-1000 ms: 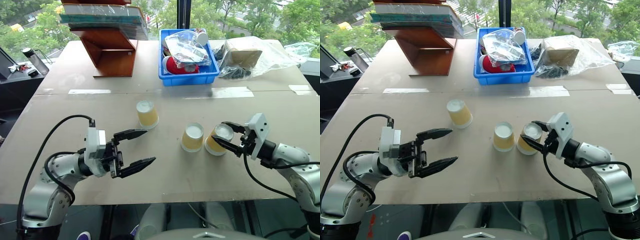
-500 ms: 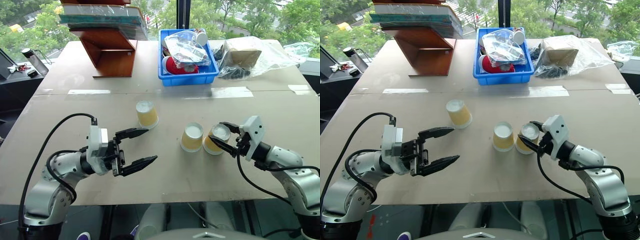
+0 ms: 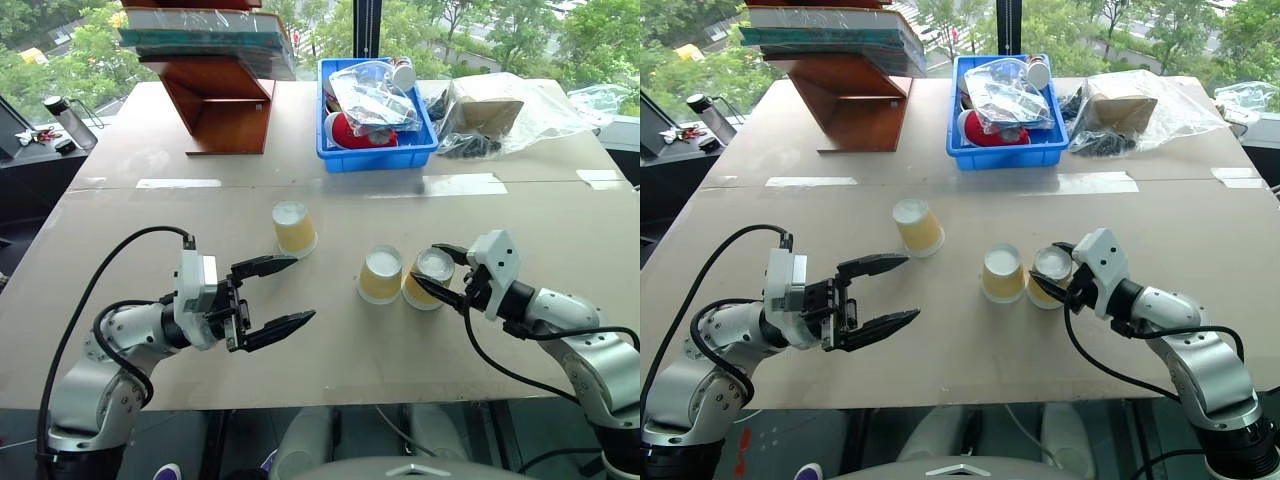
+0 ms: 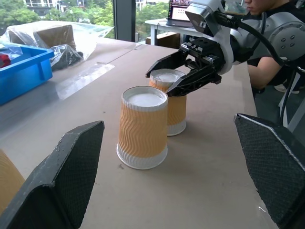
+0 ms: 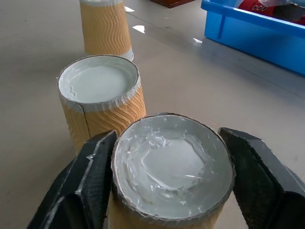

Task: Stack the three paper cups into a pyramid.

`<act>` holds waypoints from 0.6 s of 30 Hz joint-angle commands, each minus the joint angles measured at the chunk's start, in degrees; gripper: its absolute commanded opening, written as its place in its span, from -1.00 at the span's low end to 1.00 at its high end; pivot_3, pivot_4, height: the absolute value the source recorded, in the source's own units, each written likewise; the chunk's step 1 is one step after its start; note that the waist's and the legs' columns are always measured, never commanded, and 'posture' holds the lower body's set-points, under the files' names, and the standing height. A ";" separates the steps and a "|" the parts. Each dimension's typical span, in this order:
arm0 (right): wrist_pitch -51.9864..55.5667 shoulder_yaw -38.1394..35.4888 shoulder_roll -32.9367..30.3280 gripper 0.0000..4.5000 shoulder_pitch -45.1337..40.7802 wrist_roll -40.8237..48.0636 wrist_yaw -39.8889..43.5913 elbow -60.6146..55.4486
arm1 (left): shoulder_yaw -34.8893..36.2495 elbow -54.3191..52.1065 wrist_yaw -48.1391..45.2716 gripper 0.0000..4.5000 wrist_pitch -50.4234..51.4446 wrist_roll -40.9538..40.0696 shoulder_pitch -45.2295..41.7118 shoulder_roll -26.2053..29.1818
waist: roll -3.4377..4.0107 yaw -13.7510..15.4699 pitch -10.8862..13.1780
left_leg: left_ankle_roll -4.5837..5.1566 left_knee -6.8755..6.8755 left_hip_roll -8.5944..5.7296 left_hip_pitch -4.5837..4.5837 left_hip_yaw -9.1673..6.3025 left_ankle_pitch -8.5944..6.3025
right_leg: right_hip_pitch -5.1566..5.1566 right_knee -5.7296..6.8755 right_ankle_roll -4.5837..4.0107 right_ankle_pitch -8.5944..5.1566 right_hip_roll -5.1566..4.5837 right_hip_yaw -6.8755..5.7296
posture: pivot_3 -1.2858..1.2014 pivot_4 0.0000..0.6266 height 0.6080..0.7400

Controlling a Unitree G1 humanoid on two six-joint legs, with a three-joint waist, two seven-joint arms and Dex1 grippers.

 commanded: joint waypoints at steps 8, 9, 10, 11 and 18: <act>-2.00 -7.74 -2.96 0.95 -2.82 6.61 5.03 -2.67 | 2.72 0.57 4.92 1.00 3.21 -1.19 -0.89 0.19 | -0.01 0.07 0.00 | 0.00 0.01 0.00 -0.01 -0.02 0.00 | 0.01 0.00 0.00 0.00 0.00 -0.01 | 0.03 -0.52 1.00; -2.14 -8.95 -3.22 0.95 -2.92 8.17 6.07 -2.87 | 2.93 1.11 5.99 1.00 3.37 -0.63 -1.15 0.03 | -0.01 0.06 0.00 | 0.00 0.00 0.00 -0.01 -0.02 0.00 | 0.00 0.00 0.00 0.00 0.00 -0.01 | 0.03 -0.52 1.00; -2.22 -10.85 -3.86 0.95 -2.72 10.89 8.11 -3.24 | 3.13 2.30 7.89 1.00 3.92 0.43 -1.74 -0.06 | 0.00 0.07 0.01 | 0.00 0.00 0.00 -0.01 -0.02 0.00 | 0.00 0.00 0.00 0.00 0.00 -0.01 | 0.03 -0.52 1.00; -2.17 -12.72 -4.42 0.95 -2.45 13.61 9.86 -3.56 | 3.18 3.45 9.14 1.00 4.03 1.49 -2.27 -0.07 | 0.00 0.07 0.01 | 0.00 0.01 0.00 -0.01 -0.02 0.00 | 0.01 0.00 0.00 0.00 0.00 -0.01 | 0.03 -0.52 1.00; -4.85 -23.56 -11.80 0.95 3.18 25.53 24.96 -5.70 | 2.44 10.27 17.46 1.00 10.99 8.27 -5.03 3.60 | -0.13 0.19 0.01 | 0.02 0.01 -0.02 -0.02 -0.09 -0.01 | 0.06 -0.03 0.00 0.00 0.00 -0.08 | 0.03 -0.52 1.00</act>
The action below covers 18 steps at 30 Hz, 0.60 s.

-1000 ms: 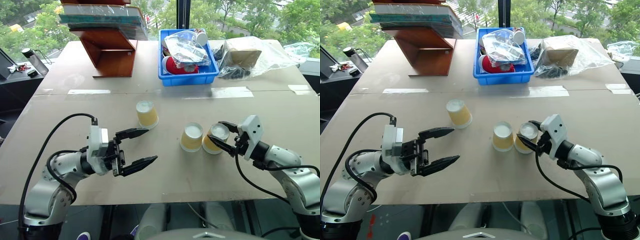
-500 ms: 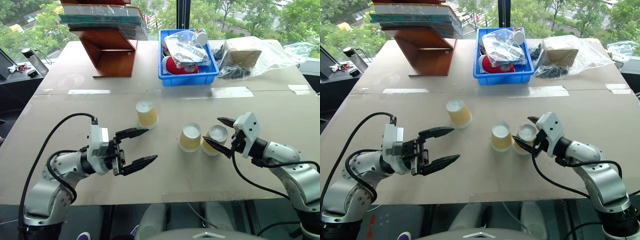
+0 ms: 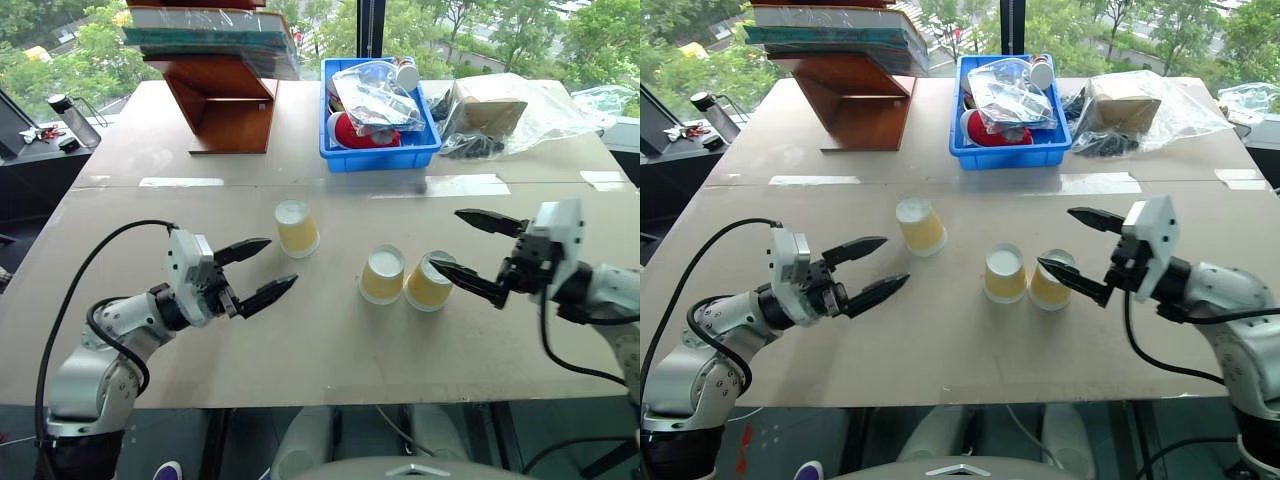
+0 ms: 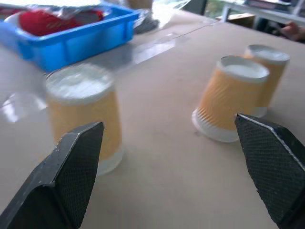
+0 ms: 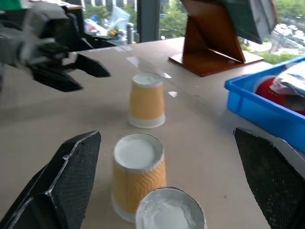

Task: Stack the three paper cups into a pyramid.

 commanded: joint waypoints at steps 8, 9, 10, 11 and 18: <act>-5.34 -1.28 -3.06 0.95 2.85 2.07 7.91 -1.92 | -3.80 5.79 8.32 1.00 5.84 5.45 -11.24 -2.23 | -0.07 0.00 -0.01 | -0.01 0.10 0.00 0.03 -0.02 0.01 | 0.07 0.06 0.01 0.01 -0.01 -0.03 | 0.03 -0.52 1.00; -5.28 -1.00 -2.99 0.95 2.89 1.93 7.22 -2.49 | -3.95 7.04 7.87 1.00 5.20 6.08 -11.89 -1.89 | -0.07 -0.13 -0.01 | -0.01 0.08 0.00 0.03 -0.02 0.01 | 0.04 0.06 0.01 0.01 -0.02 -0.02 | 0.03 -0.52 1.00; -5.33 -1.29 -2.99 0.95 3.17 2.14 7.07 -2.66 | -4.00 7.95 7.74 1.00 5.46 5.73 -13.01 -2.30 | -0.07 -0.19 -0.01 | -0.02 0.06 0.00 0.02 -0.01 0.01 | 0.01 0.06 0.01 0.01 -0.02 -0.01 | 0.03 -0.52 1.00; -5.27 -1.34 -2.92 0.95 3.39 2.35 6.59 -3.09 | -3.89 8.95 7.39 1.00 5.62 5.40 -13.96 -2.59 | -0.07 -0.14 -0.01 | -0.02 0.04 0.00 0.03 -0.01 0.01 | -0.01 0.07 0.01 0.01 -0.01 -0.01 | 0.03 -0.52 1.00; -6.74 -2.55 -2.38 0.95 7.30 2.14 5.33 -5.16 | -7.67 15.95 5.05 1.00 0.89 8.62 -19.54 -5.66 | -0.08 0.32 -0.01 | -0.02 0.09 -0.05 -0.03 -0.02 0.01 | 0.00 0.05 0.02 0.01 -0.07 -0.03 | 0.03 -0.52 1.00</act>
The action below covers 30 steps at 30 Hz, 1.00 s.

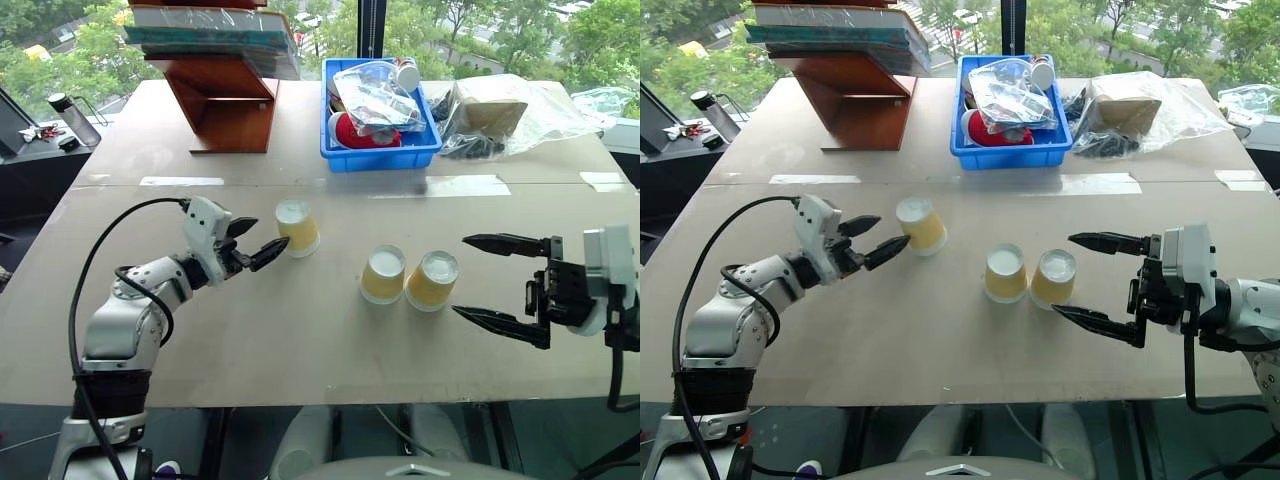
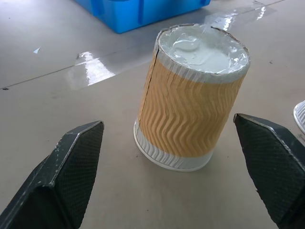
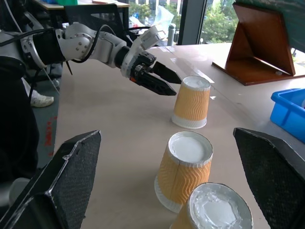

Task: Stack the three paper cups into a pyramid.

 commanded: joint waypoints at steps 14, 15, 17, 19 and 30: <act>-2.86 -6.37 1.91 0.95 3.92 5.99 -4.58 -4.04 | -3.53 6.55 -3.42 1.00 -4.81 3.47 -10.08 -3.92 | -0.04 -0.24 0.00 | 0.00 0.02 0.00 0.00 -0.03 0.00 | 0.00 0.04 0.00 0.00 0.02 -0.02 | 0.03 -0.52 1.00; -2.90 -7.26 1.68 0.95 4.30 6.39 -4.40 -3.84 | -3.57 7.04 -3.52 1.00 -4.91 3.69 -10.44 -3.90 | -0.04 -0.21 0.00 | 0.00 0.02 -0.01 -0.01 -0.03 0.00 | 0.00 0.04 0.00 0.00 0.02 -0.02 | 0.03 -0.52 1.00; -2.97 -8.64 1.13 0.95 5.05 6.48 -3.81 -3.25 | -3.71 7.71 -4.04 1.00 -5.34 4.06 -10.74 -3.81 | -0.04 -0.18 0.00 | 0.00 0.03 -0.01 -0.01 -0.03 0.00 | 0.00 0.05 0.00 0.00 0.02 -0.03 | 0.03 -0.52 1.00; -2.99 -9.42 0.77 0.95 5.51 6.45 -3.54 -2.93 | -3.51 8.20 -4.41 1.00 -5.81 4.16 -11.08 -4.03 | -0.04 -0.21 0.00 | 0.00 0.03 -0.01 0.00 -0.03 0.00 | 0.01 0.06 0.00 0.00 0.02 -0.03 | 0.03 -0.52 1.00; -2.61 -10.29 0.24 1.00 6.08 6.30 -4.31 -2.71 | -2.70 8.84 -5.83 0.13 -8.19 4.67 -11.35 -4.21 | -0.04 -0.27 0.00 | 0.00 0.03 -0.01 0.01 -0.03 0.00 | 0.01 0.08 0.00 0.00 0.03 -0.02 | 0.03 -0.52 1.00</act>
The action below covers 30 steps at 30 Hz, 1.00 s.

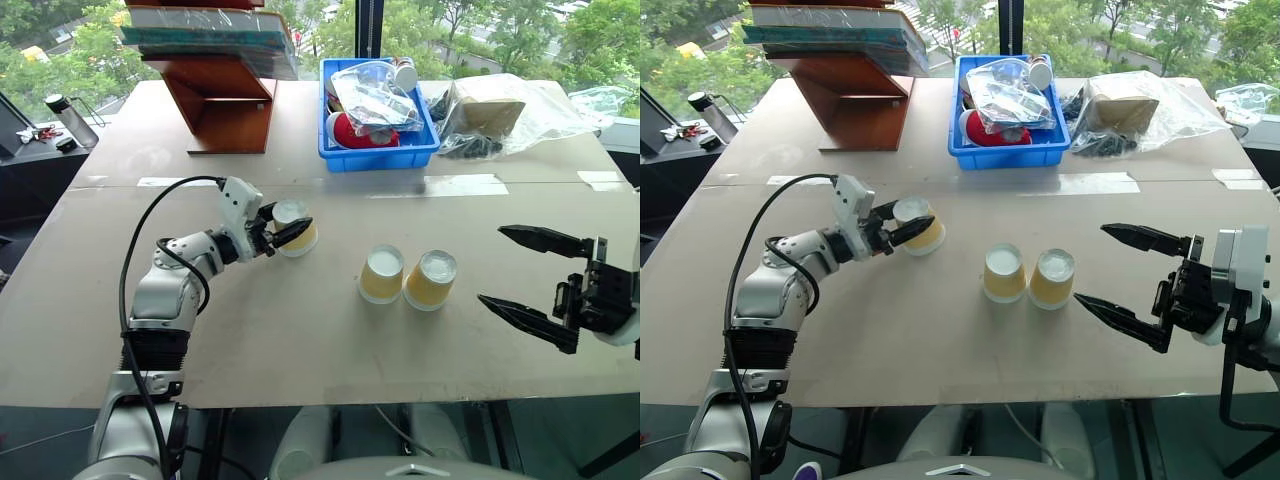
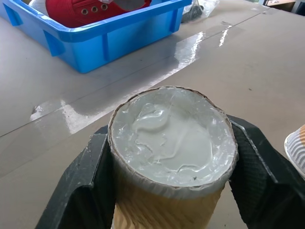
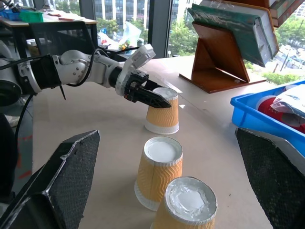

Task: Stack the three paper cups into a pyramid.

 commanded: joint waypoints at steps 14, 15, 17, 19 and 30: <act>-1.81 -2.68 0.68 1.00 4.38 -2.10 -2.57 -1.02 | 0.15 -17.07 -4.48 0.13 24.56 -20.45 -17.34 0.56 | -0.18 1.01 0.10 | 0.00 0.32 -0.06 -0.23 -0.27 0.00 | 0.04 0.05 0.00 0.00 -0.01 -0.27 | 0.03 -0.52 1.00; -1.94 -3.17 0.88 1.00 5.04 -2.19 -2.89 -1.36 | -0.80 -17.02 -4.98 0.13 25.85 -20.82 -18.99 0.56 | -0.15 0.91 0.09 | 0.00 0.31 -0.08 -0.18 -0.24 0.00 | 0.06 0.04 0.01 0.00 -0.02 -0.22 | 0.03 -0.52 1.00; -2.48 -4.30 1.42 1.00 6.49 -2.62 -3.46 -1.92 | -2.90 -16.38 -6.56 0.13 27.44 -21.24 -21.68 0.13 | -0.15 0.58 0.09 | 0.00 0.26 -0.09 -0.10 -0.22 0.00 | 0.11 0.04 0.01 0.00 -0.02 -0.19 | 0.03 -0.52 1.00; -3.33 -5.56 2.04 1.00 8.38 -3.63 -3.77 -2.10 | -5.66 -15.09 -8.00 0.13 28.16 -20.46 -23.70 -0.77 | -0.16 0.29 0.09 | 0.00 0.26 -0.08 -0.07 -0.23 0.00 | 0.13 0.07 0.01 0.00 0.04 -0.20 | 0.03 -0.52 1.00; -3.49 -13.29 2.45 1.00 16.99 -3.13 -1.56 -0.62 | -18.01 -9.16 -13.96 0.13 22.51 -12.47 -26.37 -7.80 | -0.17 0.02 0.10 | 0.00 0.29 -0.09 -0.06 -0.22 0.00 | 0.18 0.05 0.01 0.00 0.06 -0.19 | 0.03 -0.52 1.00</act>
